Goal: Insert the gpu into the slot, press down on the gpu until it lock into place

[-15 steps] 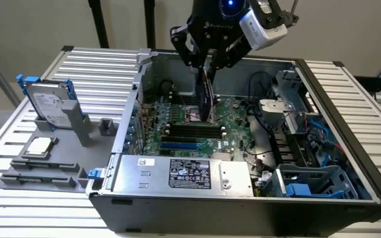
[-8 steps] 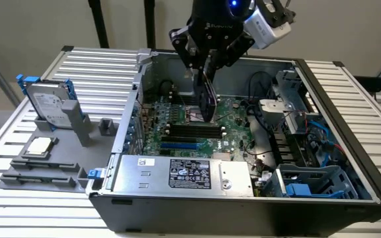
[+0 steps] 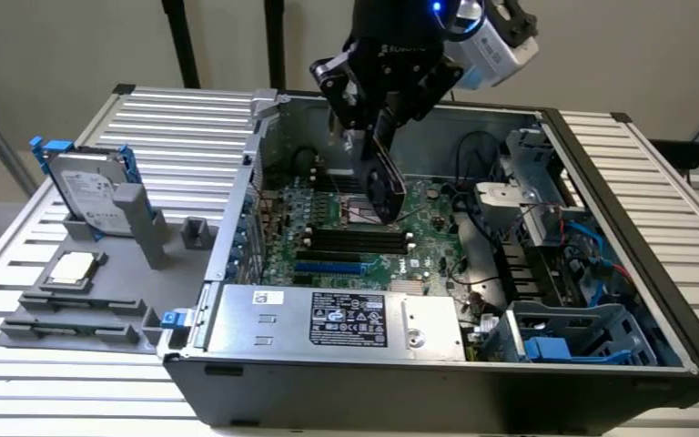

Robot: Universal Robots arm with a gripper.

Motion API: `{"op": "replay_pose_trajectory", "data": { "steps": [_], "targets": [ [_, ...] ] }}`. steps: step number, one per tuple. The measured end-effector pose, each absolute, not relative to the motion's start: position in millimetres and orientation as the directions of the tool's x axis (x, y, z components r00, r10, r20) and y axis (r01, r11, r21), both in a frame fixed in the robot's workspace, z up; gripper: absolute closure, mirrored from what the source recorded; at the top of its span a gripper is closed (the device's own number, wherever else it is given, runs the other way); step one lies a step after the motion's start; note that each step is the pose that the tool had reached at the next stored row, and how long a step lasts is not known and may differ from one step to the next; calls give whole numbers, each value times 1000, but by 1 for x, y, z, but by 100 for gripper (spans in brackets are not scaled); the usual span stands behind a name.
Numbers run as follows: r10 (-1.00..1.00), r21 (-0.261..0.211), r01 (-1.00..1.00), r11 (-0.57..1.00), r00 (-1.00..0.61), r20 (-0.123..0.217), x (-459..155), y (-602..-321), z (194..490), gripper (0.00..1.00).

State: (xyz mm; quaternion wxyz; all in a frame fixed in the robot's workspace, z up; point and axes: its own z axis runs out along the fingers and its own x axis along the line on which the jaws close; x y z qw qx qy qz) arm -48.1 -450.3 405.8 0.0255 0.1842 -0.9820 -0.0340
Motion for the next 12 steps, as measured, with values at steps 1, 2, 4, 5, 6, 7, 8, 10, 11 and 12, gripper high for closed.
{"op": "replay_pose_trajectory", "data": {
  "steps": [1, 2, 4, 5, 6, 7, 8, 10, 11, 12],
  "targets": [
    [-380, 76, -377, 923, -924, 37, -48, -450, 406, 74],
    [-397, 76, -393, 916, -917, 36, -48, -450, 406, 74],
    [-430, 75, -427, 901, -902, 35, -48, -450, 405, 74],
    [-447, 75, -444, 893, -894, 34, -48, -450, 405, 74],
    [-462, 74, -459, 885, -886, 34, -48, -450, 405, 74],
    [-479, 74, -476, 877, -877, 33, -48, -450, 405, 74],
    [-494, 73, -491, 868, -869, 32, -48, -450, 405, 74],
    [-526, 72, -523, 849, -850, 30, -48, -450, 405, 74],
    [-542, 72, -539, 839, -840, 30, -48, -450, 405, 74],
    [-556, 72, -553, 830, -831, 29, -48, -450, 404, 74]
  ]
}}
